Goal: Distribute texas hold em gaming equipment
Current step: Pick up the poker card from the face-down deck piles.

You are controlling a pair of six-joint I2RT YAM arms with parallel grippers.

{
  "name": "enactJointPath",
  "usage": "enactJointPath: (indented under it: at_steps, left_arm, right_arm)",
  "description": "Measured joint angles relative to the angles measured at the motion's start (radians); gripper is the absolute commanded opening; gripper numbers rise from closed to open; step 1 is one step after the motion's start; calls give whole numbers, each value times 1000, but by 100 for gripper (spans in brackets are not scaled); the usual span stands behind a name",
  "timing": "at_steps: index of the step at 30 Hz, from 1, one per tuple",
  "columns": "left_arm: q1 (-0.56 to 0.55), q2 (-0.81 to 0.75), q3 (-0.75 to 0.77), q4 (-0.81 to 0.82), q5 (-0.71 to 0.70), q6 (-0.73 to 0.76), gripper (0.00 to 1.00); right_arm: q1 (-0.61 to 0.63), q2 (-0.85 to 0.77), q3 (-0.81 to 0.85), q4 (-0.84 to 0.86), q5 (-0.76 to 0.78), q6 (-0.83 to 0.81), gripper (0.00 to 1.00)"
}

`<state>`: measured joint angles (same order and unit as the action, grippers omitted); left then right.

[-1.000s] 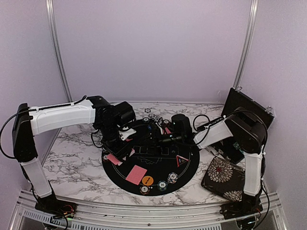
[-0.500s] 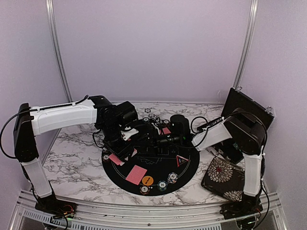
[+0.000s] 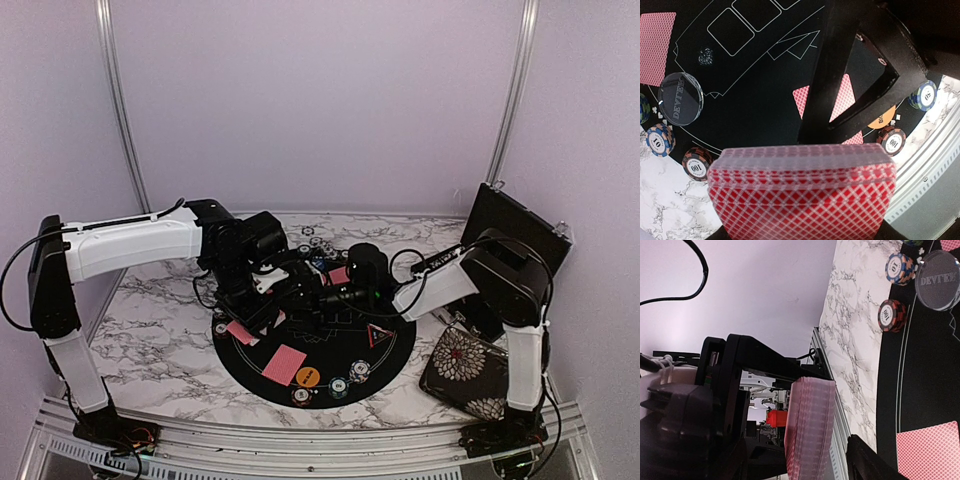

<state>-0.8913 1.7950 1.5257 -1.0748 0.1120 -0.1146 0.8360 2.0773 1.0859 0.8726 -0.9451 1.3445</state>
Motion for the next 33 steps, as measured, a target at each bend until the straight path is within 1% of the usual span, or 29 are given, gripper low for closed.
enactJointPath:
  at_steps: [8, 13, 24, 33]
  left_arm:
    - [0, 0, 0, 0, 0, 0, 45]
    - [0, 0, 0, 0, 0, 0, 45]
    - [2, 0, 0, 0, -10, -1, 45]
    - [2, 0, 0, -2, -21, -1, 45]
  right_arm:
    - [18, 28, 0, 32, 1, 22, 61]
    - [26, 40, 8, 22, 8, 14, 59]
    - [31, 40, 57, -95, 28, -72, 56]
    - [35, 42, 78, -169, 45, -133, 51]
